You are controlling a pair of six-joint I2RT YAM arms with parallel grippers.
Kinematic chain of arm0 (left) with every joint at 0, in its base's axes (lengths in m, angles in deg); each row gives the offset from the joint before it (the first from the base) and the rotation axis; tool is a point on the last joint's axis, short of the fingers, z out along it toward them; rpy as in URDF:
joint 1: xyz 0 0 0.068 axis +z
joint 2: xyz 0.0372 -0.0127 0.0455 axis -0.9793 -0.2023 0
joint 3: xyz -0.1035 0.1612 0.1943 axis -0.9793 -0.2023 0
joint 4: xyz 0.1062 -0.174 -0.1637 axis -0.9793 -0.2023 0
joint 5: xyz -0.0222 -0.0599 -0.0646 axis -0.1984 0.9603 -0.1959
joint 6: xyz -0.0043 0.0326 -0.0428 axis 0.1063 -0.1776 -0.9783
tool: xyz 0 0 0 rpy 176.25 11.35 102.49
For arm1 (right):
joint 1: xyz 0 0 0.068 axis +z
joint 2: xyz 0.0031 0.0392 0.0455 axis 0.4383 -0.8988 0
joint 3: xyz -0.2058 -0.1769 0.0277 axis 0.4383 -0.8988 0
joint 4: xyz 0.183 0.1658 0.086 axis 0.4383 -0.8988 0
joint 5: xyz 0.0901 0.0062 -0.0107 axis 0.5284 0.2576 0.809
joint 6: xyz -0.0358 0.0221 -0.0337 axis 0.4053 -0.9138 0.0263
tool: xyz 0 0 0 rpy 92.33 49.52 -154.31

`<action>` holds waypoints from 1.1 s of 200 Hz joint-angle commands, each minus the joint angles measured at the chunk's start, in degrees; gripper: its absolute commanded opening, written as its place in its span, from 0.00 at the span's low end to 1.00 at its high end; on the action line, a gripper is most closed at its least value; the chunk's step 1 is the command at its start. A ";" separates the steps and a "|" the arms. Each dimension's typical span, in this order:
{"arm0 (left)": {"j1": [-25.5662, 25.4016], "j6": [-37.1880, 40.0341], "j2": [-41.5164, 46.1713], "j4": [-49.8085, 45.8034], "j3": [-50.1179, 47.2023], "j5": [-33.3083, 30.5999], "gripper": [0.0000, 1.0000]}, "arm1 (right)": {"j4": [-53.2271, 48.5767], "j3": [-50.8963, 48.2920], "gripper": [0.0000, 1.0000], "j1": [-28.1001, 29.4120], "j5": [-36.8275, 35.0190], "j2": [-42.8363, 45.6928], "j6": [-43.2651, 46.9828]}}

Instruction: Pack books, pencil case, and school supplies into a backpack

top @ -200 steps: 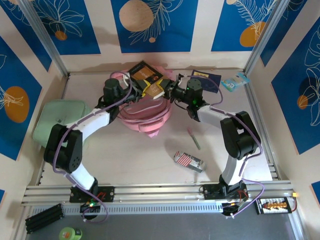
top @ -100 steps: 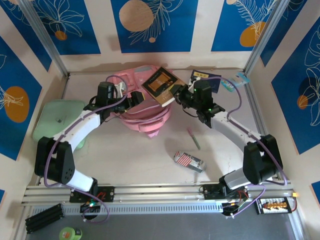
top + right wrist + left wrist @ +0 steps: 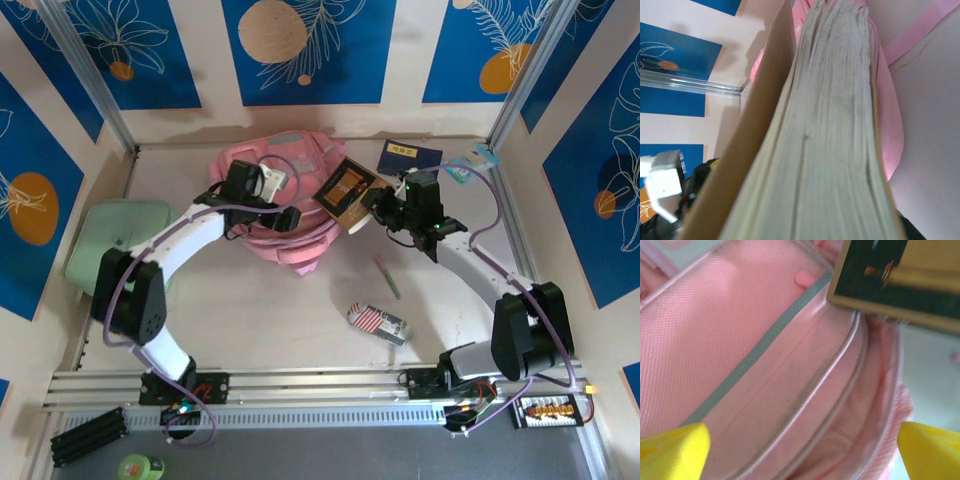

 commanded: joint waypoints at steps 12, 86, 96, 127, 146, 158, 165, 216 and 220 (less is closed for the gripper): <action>-0.43 15.52 -8.59 -9.92 8.78 -4.28 0.86 | 5.57 -0.58 0.11 -1.34 5.09 1.18 4.80; -1.36 24.61 -20.13 -18.60 23.62 -7.76 0.54 | 3.58 -3.77 0.11 -7.04 7.08 8.36 5.44; -1.65 25.37 -20.83 -19.30 25.04 -8.62 0.43 | 3.05 -4.48 0.11 -7.38 6.60 9.59 5.49; -1.83 24.65 -18.64 -17.03 26.76 -7.30 0.11 | -3.50 -5.32 0.10 -7.77 1.63 13.63 5.82; -1.83 22.32 -14.85 -12.55 26.55 -8.61 0.00 | -7.71 -6.26 0.10 -8.03 -2.21 16.18 4.93; -1.82 20.57 -12.06 -8.99 25.85 -9.49 0.00 | -9.43 -6.95 0.10 -8.14 -3.54 17.32 4.48; -1.75 19.49 -10.40 -6.75 25.16 -9.85 0.00 | -9.89 -7.34 0.10 -8.22 -3.70 17.79 4.11; -1.74 11.74 -2.23 5.98 21.85 -11.62 0.00 | -2.68 -9.26 0.11 -6.19 4.98 16.95 -1.36; -1.75 11.32 -2.08 6.39 21.96 -11.18 0.00 | -1.86 -9.24 0.11 -5.90 5.44 16.65 -1.92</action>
